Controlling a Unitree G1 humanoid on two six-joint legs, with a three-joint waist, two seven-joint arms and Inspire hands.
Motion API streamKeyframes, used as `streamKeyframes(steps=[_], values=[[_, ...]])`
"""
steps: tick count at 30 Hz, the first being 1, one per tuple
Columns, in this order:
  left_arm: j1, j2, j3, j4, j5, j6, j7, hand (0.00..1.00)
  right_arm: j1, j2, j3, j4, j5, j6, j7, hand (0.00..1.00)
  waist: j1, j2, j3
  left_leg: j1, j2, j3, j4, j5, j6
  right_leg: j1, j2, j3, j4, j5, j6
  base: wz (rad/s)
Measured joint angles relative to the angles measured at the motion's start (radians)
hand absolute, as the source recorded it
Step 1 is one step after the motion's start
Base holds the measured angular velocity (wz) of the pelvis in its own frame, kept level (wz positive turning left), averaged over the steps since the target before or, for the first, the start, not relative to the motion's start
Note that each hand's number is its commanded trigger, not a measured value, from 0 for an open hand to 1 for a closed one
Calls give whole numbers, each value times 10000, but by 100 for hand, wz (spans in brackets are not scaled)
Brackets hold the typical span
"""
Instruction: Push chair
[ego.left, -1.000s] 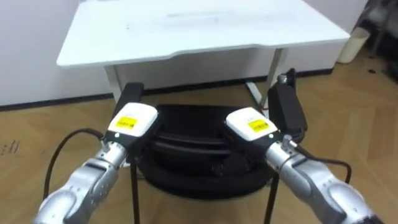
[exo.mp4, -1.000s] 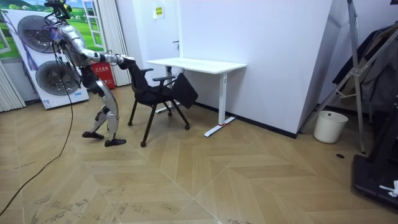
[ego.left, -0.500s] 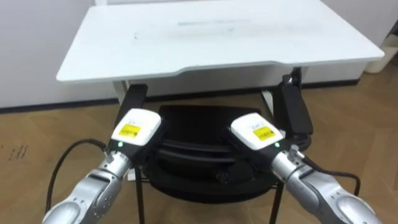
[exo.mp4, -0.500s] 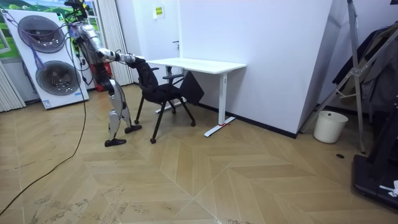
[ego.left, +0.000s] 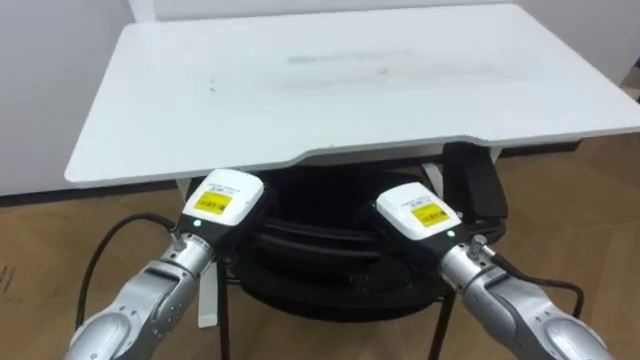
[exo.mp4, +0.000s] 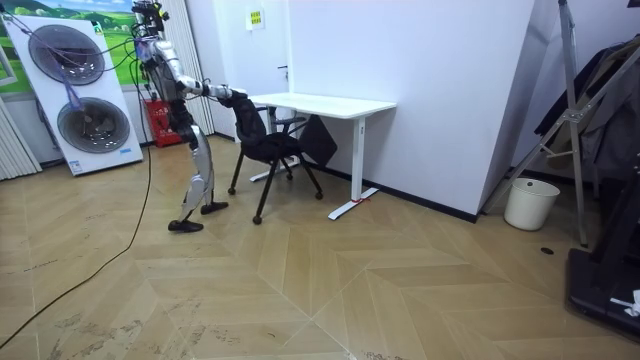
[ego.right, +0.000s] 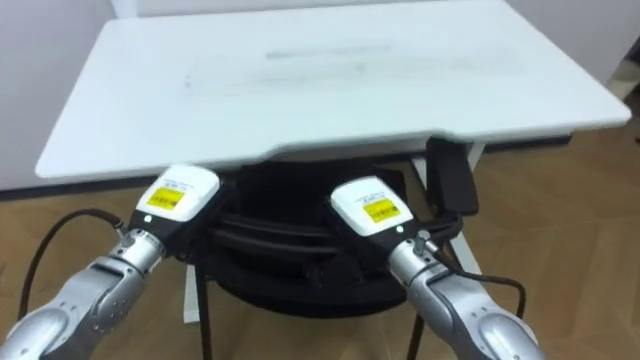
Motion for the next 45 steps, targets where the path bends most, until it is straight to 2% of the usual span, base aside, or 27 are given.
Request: streamKeyframes(steps=[1, 4, 6, 7, 8, 9, 10, 14, 15, 16, 17, 18, 19, 21, 24, 25, 27, 28, 29, 30, 31, 32, 33, 35, 36, 41, 45], values=[[2, 6, 6, 16, -6, -36, 17, 100, 1, 7, 23, -12, 0, 3, -4, 100, -7, 37, 21, 93, 56, -17, -23, -33, -31, -227, 78, 3, -307, -78, -18, 8], [38, 9, 82, 268, -11, -227, 31, 100, 27, 34, 253, 18, -16, 69, -9, 100, -103, 94, 26, 659, 173, -163, -271, -317, -174, -920, 401, 201, -3022, 68, -82, 22], [346, 145, 73, -36, -85, -377, 5, 100, 233, -153, 280, -291, -7, 75, 27, 100, -271, 80, 15, 1016, 187, -522, -319, -610, -308, -1036, 600, 580, -5693, 1103, -101, 43], [483, 83, 75, -119, -80, -356, 60, 100, 293, -238, 279, -350, 3, 29, 30, 100, -316, 86, 11, 1109, 192, -649, -317, -669, -365, -996, 597, 624, -6024, 1552, -70, 56], [683, 54, 77, -215, -69, -334, 77, 100, 395, -377, 280, -409, 16, -52, 49, 100, -416, 0, -49, 1256, 266, -869, -285, -806, -582, -771, 756, 753, -6287, 2189, -145, 59], [752, 98, 81, -252, -92, -327, 26, 100, 499, -445, 300, -597, 26, -142, 168, 100, -455, 145, -155, 1255, 422, -1065, -103, -897, -865, -587, 998, 727, -6293, 2247, -217, 65], [753, 126, 82, -221, -108, -357, -5, 100, 641, -467, 301, -774, 42, -138, 245, 100, -475, 171, -111, 1264, 557, -1272, -54, -953, -1025, -488, 1134, 575, -6279, 2254, -227, 49], [714, 153, 204, -150, -92, -357, 23, 100, 613, -185, 305, -911, -43, -14, 537, 100, -495, 186, -122, 1145, 909, -1583, -123, -955, -1204, -531, 1365, 406, -6202, 2258, -236, 19], [659, 176, 301, -146, -67, -361, 46, 100, 515, -29, 285, -847, -98, 65, 581, 100, -481, 219, -121, 968, 1145, -1454, -34, -990, -1257, -788, 1561, 806, -5735, 2071, -234, 19], [567, 209, 314, -124, -65, -362, 50, 100, 481, 30, 273, -860, -110, 117, 584, 100, -563, 101, -98, 846, 1199, -1396, 126, -1012, -1296, -1017, 1574, 1258, -5043, 1767, -288, 54], [418, 229, 324, -33, -78, -385, 66, 100, 464, 47, 271, -988, -114, 172, 622, 100, -820, -198, -128, 562, 1244, -1255, 665, -1157, -1550, -1132, 1395, 2270, -3814, 945, 1, 59], [378, 152, 453, 54, -77, -392, 118, 100, 368, 25, 266, -1091, -124, 194, 759, 100, -871, -354, -63, 358, 1372, -1169, 1371, -1420, -1830, -1309, 1561, 2218, -3334, 237, -368, 45], [378, 111, 470, 108, -76, -392, 115, 100, 370, 32, 267, -1118, -123, 242, 827, 100, -825, -119, -82, 307, 1610, -1153, 1643, -1568, -1917, -1292, 1739, 2148, -3291, 138, -445, -24], [384, 76, 489, 165, -99, -414, 124, 100, 351, 213, 257, -1139, -140, 502, 1035, 100, -586, 298, -213, 256, 2224, -1067, 1732, -1747, -2049, -1195, 1971, 1504, -3526, 86, -524, -38], [333, 213, 460, 74, -80, -413, 159, 100, 396, 298, 256, -1093, -133, 562, 956, 100, -890, 50, -135, 217, 2503, -1431, 1764, -1650, -1891, -838, 1929, 739, -3729, -11, -712, 37], [310, 178, 455, 97, -53, -413, 131, 100, 424, 254, 256, -1069, -120, 533, 927, 100, -929, 47, -150, 220, 2605, -1447, 1806, -1602, -1818, -745, 1914, 538, -3782, -15, -719, 51], [242, 59, 452, 143, 37, -406, 37, 100, 471, 219, 183, -1001, -92, 498, 855, 100, -1225, 95, -101, 6, 2775, -1448, 2047, -1348, -1825, -568, 1567, -298, -3826, -45, -770, 42], [226, 23, 452, 158, 62, -406, 36, 100, 482, 219, 155, -989, -94, 497, 819, 100, -1299, -83, -59, -24, 2797, -1406, 2035, -1281, -1890, -540, 1484, -448, -3834, -44, -770, 42], [175, -96, 450, 192, 145, -381, 31, 100, 511, 187, 93, -944, -88, 483, 771, 77, -1392, 106, -76, -29, 2806, -1341, 1864, -1246, -1887, -491, 1380, -630, -3897, -42, -767, 31], [137, -235, 450, 207, 297, -319, 18, 81, 509, 121, 55, -930, -71, 471, 769, 39, -1426, 57, -78, -30, 2674, -1362, 1536, -1142, -1936, -491, 1242, -808, -4034, -25, -739, 25], [133, -278, 450, 208, 353, -300, 22, 54, 510, 94, 36, -930, -65, 470, 768, 0, -1430, 23, -81, -28, 2568, -1388, 1342, -1105, -1910, -497, 1162, -862, -4128, -1, -700, 14], [132, -352, 450, 206, 426, -275, 39, 9, 509, 46, 32, -937, -69, 468, 756, 0, -1443, -28, -100, -11, 2392, -1444, 915, -982, -1888, -498, 1039, -978, -4414, 136, -585, 10], [101, -408, 455, 208, 492, -259, 59, 0, 508, 20, -12, -973, -113, 467, 756, 0, -1459, -61, -122, -12, 2229, -1581, 562, -753, -1902, -471, 918, -1090, -4757, 455, -529, 7], [77, -467, 459, 205, 494, -232, 69, 0, 511, 7, -89, -1024, -200, 467, 811, 0, -1491, -46, -120, 43, 2125, -1620, 146, -340, -2091, -389, 891, -1260, -5176, 1083, -460, 7], [69, -573, 461, 188, 479, -163, 23, 0, 542, 8, -148, -1028, -203, 477, 919, 0, -1520, -33, -122, 118, 2089, -1619, -120, -207, -2046, -269, 901, -1367, -5467, 1226, -427, 15], [84, -1339, 583, 168, -603, 285, -341, 0, 669, -42, -525, -1083, 25, 637, 1546, 0, -1491, 51, -155, 584, 1846, -1663, -1164, 303, -1802, 338, 936, -1322, -6544, 1813, -244, 19], [237, -1424, 716, 45, -1634, 285, -446, 0, 732, -52, -603, -932, 582, 693, 1762, 0, -1282, 23, -173, 932, 1707, -1664, -1597, 616, -1919, 626, 1057, -869, -6865, 2015, -128, 7]])
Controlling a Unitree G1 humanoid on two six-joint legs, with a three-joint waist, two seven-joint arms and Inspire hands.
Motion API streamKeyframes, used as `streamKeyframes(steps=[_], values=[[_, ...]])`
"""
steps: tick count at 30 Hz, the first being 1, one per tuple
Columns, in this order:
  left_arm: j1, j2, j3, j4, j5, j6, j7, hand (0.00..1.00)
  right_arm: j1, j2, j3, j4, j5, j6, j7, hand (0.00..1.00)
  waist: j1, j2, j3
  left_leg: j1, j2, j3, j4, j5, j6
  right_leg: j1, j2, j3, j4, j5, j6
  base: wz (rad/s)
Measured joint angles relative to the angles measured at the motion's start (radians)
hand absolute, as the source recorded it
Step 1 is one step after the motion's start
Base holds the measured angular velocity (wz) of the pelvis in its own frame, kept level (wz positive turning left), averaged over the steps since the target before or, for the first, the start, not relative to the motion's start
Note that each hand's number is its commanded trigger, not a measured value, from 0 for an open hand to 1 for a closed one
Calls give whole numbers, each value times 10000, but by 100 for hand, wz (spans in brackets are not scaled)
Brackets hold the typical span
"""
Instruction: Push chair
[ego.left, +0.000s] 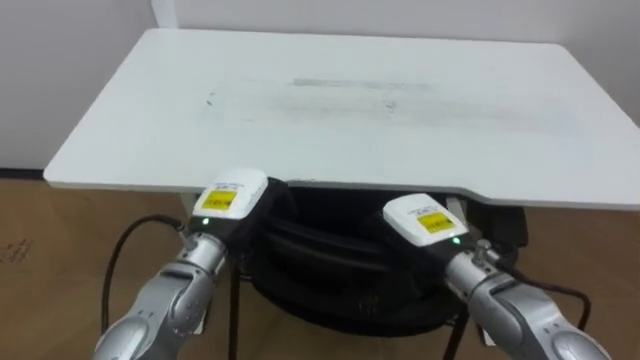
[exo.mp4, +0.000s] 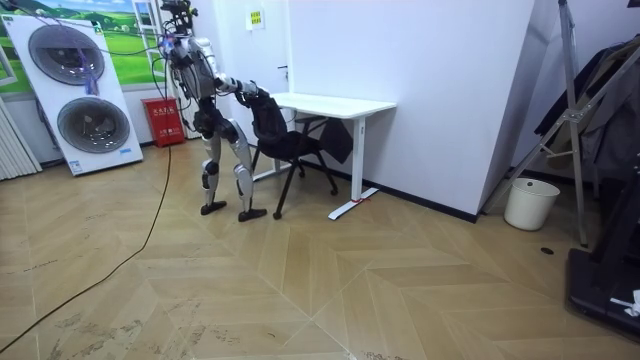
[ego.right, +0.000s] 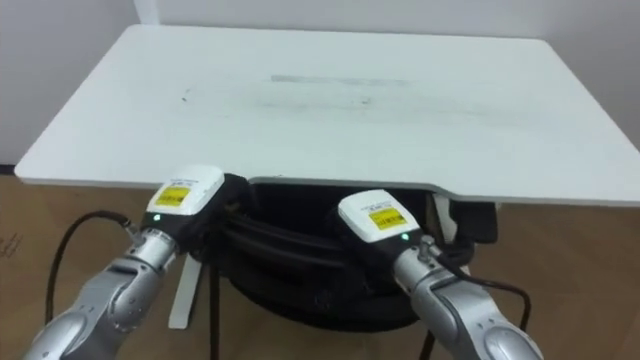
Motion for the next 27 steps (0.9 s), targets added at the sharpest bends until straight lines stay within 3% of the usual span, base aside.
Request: streamKeyframes(steps=[3, 7, 10, 11, 12, 13, 14, 15, 16, 18, 21, 24, 27], values=[[78, -116, 203, -185, -413, -43, 72, 0, 2, 16, -165, 70, 398, -42, 59, 0, 57, -48, 4, -6, -103, 7, -14, 106, -14, -11, 39, 391, -2, 47, 31, 11], [276, -112, 1335, -675, -500, -362, 795, 0, 238, 8, -833, 65, 524, -573, 151, 0, 13, -132, 50, -2, -328, -31, -131, 211, 157, -59, 146, 1164, 7, 77, 78, 11], [648, -196, 2434, -988, -631, -627, 1511, 0, 757, -7, -2510, -963, 1271, -1225, -73, 0, -27, -140, 57, -32, -479, -28, -143, 224, 252, -45, 128, 1504, -93, 148, 177, 6], [663, -194, 3039, -1403, -845, -810, 2150, 0, 963, -405, -2613, -1532, 1316, -1822, -120, 0, -29, -186, 58, -30, -541, -31, -147, 214, 295, -29, 127, 1670, -108, 171, 191, 7], [712, -238, 3793, -1872, -981, -1106, 2846, 0, 1124, -225, -3197, -1995, 1487, -2011, -731, 0, -43, -208, 60, -15, -605, -51, -160, 210, 307, -8, 98, 1733, -127, 193, 158, 7], [761, -313, 4518, -2298, -1455, -1397, 3705, 0, 1101, 206, -4315, -2412, 2001, -2042, -1818, 0, -78, -157, 56, 25, -662, -52, -161, 214, 293, 61, 66, 1775, -203, 224, 110, 4], [781, -320, 4794, -2507, -1784, -1491, 4102, 0, 1033, 360, -4880, -2591, 2458, -2034, -2405, 0, -72, -129, 57, 64, -675, -50, -164, 205, 307, 125, 65, 1794, -280, 232, 106, 0], [947, -304, 5304, -2997, -2503, -1647, 4804, 0, 801, 491, -5987, -2939, 3590, -1901, -3610, 0, 1, -90, 43, 134, -699, -45, -196, 170, 342, 213, 56, 1815, -358, 229, 109, 0], [1121, -303, 5572, -3252, -2937, -1763, 5102, 0, 677, 481, -6556, -3152, 4090, -1861, -4102, 0, 23, -55, 19, 179, -699, -46, -248, 156, 353, 277, 60, 1807, -450, 227, 115, 3], [2024, -331, 6689, -4100, -4914, -2084, 6128, 0, 625, 467, -8714, -4065, 6156, -1933, -5942, 0, 54, 41, 7, 383, -667, -125, -511, 127, 359, 559, 110, 1699, -804, 213, 155, 10], [3292, -608, 7904, -4155, -7169, -2103, 7055, 0, 1519, 669, -10318, -4184, 8379, -2233, -7681, 0, 18, 54, 11, 581, -581, -74, -542, -76, 355, 850, 178, 1593, -967, 73, 171, 8], [4312, -833, 8084, -3326, -9839, -1967, 7664, 0, 3151, 1374, -10590, -3994, 10363, -2063, -8766, 0, 110, 127, 7, 583, -580, 197, -559, -216, 404, 781, 168, 1703, -947, 29, 161, -7], [4889, -1150, 7791, -1922, -11541, -1814, 8052, 0, 4224, 2043, -10381, -2872, 12270, -1838, -9254, 0, 116, 232, -37, 583, -633, 288, -606, -328, 489, 737, 103, 1731, -932, -39, 246, -5]])
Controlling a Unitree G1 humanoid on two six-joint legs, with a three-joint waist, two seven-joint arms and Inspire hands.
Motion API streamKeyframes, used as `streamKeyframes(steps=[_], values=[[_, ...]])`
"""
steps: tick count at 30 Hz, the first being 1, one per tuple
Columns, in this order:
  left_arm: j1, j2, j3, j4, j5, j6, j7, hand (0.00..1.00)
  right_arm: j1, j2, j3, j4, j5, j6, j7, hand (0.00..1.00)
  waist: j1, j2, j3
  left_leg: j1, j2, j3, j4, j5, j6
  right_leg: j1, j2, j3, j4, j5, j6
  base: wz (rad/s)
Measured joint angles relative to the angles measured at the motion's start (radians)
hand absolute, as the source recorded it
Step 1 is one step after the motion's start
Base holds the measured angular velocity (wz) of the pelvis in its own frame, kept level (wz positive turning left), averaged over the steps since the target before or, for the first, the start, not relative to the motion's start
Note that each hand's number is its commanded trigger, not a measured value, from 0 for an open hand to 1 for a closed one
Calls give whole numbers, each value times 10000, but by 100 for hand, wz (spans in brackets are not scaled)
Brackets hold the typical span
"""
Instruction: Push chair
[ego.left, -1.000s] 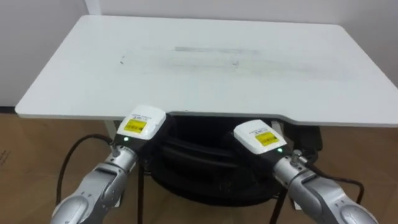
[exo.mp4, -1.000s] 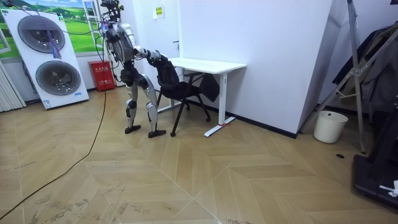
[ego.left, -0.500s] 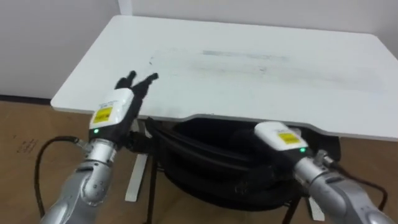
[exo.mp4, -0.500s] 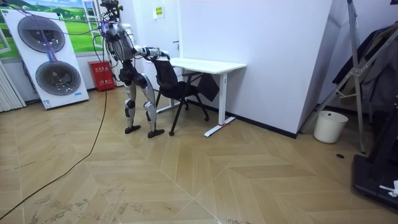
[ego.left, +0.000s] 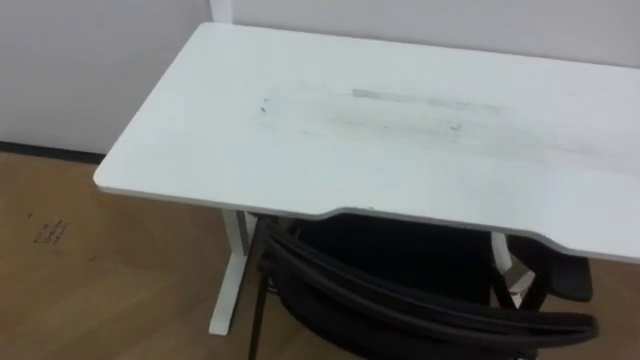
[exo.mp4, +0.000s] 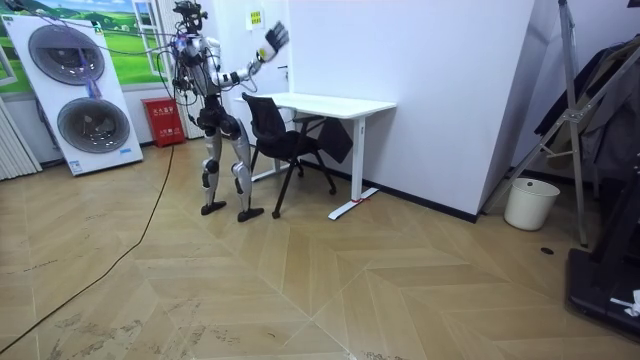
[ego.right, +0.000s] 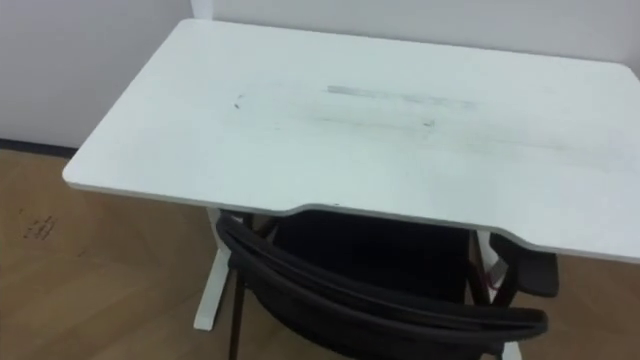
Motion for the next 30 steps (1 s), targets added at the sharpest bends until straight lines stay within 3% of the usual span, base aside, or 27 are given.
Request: streamKeyframes(steps=[4, 6, 8, 13, 15, 19, 24, 27, 30], values=[[489, 0, -527, 2203, -2019, 151, -83, 0, 666, 489, 207, 2269, 2426, 426, -121, 0, 73, 92, -65, -61, -11, 46, -40, -97, 40, -95, -21, 17, 14, -76, 47, -3], [709, -90, -1146, 3735, -3040, 401, -573, 0, 1073, 682, 700, 3827, 3874, 550, 162, 0, 48, 171, -149, -71, -21, 45, -27, -183, 72, -80, -49, -5, 21, -161, 93, 5], [724, -99, -1292, 5014, -3705, 602, -1139, 0, 993, 764, 790, 5405, 4897, 716, 560, 0, 46, 182, -186, -55, -21, 45, -6, -249, 81, -50, -50, -1, 38, -227, 121, 3], [935, -132, -1364, 8257, -3790, 1103, -2915, 0, 908, 769, 1552, 9755, 5153, 1217, 2259, 0, -81, 259, -183, 100, -7, 143, -6, -390, 85, 6, -45, 119, 181, -415, 163, -2], [924, -213, -1422, 9301, -3784, 1582, -3690, 0, 609, 794, 1692, 11532, 5047, 1535, 3096, 0, -234, 291, -178, 123, -8, 180, 63, -442, 100, 54, -47, 103, 180, -414, 166, 0], [731, -213, -1724, 10105, -3234, 2219, -4969, 0, 303, 783, 2332, 12832, 5040, 2219, 4335, 0, -362, 325, -157, 231, -4, 248, 105, -502, 105, 124, -35, 163, 269, -417, 171, -5], [-173, -206, -2522, 10587, -2331, 2973, -6463, 0, -758, 653, 3543, 13780, 4778, 3035, 6056, 0, -369, 342, -136, 466, 18, 390, 130, -542, 40, 285, 11, 303, 330, -398, 152, -6], [-723, -205, -2908, 10576, -1947, 3281, -7073, 0, -1345, 651, 3840, 13765, 4651, 3290, 6802, 0, -402, 352, -82, 448, 17, 362, 134, -540, 40, 287, 12, 274, 311, -344, 136, 0], [-1107, -266, -3146, 10513, -970, 3331, -7392, 0, -1788, 650, 4216, 13730, 4342, 3398, 7396, 0, -385, 361, -29, 429, 18, 321, 123, -539, 35, 286, 24, 247, 287, -344, 136, 1]])
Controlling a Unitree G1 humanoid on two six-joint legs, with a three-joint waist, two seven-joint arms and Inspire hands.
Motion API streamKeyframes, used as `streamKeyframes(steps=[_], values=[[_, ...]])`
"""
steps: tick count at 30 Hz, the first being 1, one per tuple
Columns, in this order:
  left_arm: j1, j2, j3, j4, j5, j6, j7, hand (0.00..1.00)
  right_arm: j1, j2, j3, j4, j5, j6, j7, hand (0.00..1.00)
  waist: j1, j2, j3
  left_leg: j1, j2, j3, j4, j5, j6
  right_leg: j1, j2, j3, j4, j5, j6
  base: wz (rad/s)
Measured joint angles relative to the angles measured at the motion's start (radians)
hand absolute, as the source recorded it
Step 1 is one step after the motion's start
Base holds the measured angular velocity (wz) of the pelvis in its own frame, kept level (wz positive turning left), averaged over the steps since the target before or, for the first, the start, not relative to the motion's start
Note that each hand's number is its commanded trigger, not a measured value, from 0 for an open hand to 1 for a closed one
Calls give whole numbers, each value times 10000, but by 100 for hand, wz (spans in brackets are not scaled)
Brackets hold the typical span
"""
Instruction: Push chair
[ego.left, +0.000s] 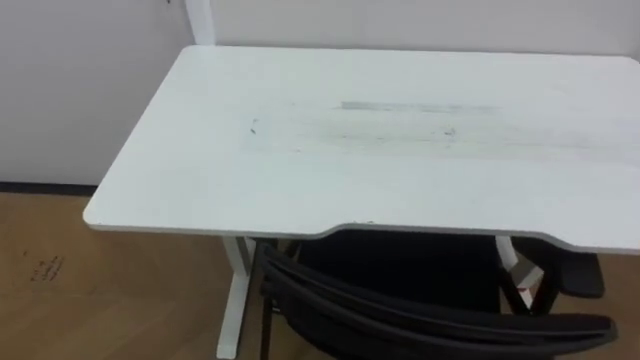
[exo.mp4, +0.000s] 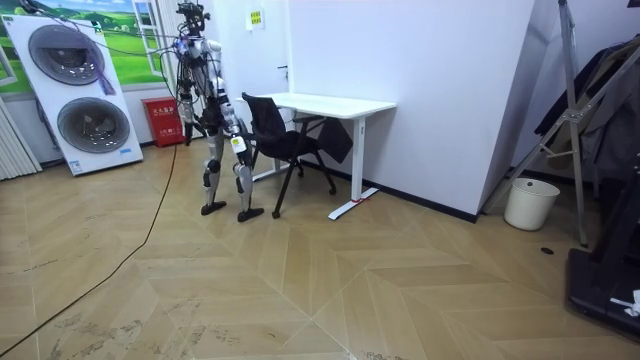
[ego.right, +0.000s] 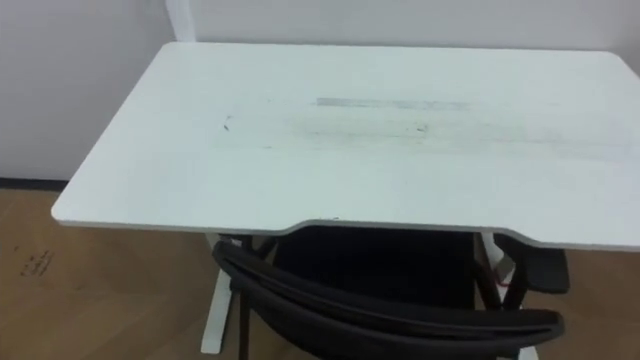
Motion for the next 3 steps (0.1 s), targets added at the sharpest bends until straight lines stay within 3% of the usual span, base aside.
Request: streamKeyframes(steps=[3], values=[[-136, -22, -300, -102, 806, 14, -52, 0, -321, -6, 417, -111, -317, 149, 524, 0, -4, 6, 40, -20, 1, 1, -4, 31, 53, 2, 13, -9, -71, 0, 1, 0]])
